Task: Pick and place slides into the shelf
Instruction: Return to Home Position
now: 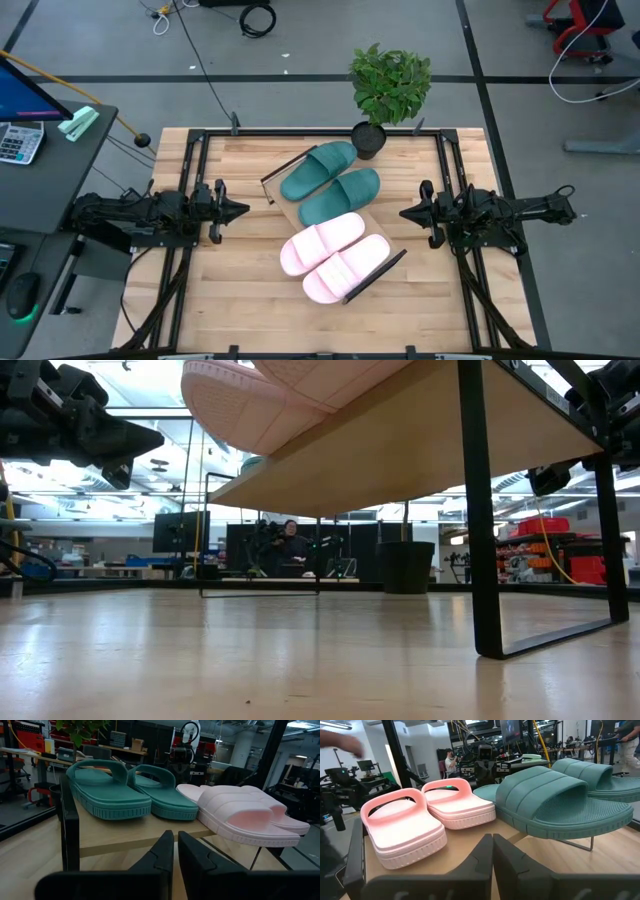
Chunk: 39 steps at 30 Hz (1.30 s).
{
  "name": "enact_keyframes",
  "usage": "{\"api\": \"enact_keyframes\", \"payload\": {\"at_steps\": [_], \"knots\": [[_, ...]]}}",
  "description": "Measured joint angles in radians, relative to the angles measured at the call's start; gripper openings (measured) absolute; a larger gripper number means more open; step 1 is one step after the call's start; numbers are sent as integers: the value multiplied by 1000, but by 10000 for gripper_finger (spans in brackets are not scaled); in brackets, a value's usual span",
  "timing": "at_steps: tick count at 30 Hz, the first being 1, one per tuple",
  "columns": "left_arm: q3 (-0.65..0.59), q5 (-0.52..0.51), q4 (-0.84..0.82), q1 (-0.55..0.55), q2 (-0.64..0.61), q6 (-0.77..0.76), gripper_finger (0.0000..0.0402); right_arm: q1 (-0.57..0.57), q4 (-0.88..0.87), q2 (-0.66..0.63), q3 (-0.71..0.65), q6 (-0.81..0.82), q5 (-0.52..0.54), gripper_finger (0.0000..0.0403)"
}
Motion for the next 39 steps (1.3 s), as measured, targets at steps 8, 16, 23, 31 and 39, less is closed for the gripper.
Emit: {"api": "enact_keyframes", "payload": {"at_steps": [8, 16, 23, 31, 39], "knots": [[0, 0, 0, 0, 0, 0, 40, 0, 0, 0, 0, 0, 0, 18], [0, 0, 0, 0, 0, 0, 30, 0, 0, 0, 0, 0, 0, 16], [0, 0, 0, 0, 0, 0, 33, 0, 0, 0, 0, 0, 0, 17], [0, 0, 0, 0, 0, 0, 39, 0, 0, 0, 0, 0, 0, 18], [0, 0, 0, 0, 0, 0, 26, 0, 0, 0, 0, 0, 0, 18]]}}
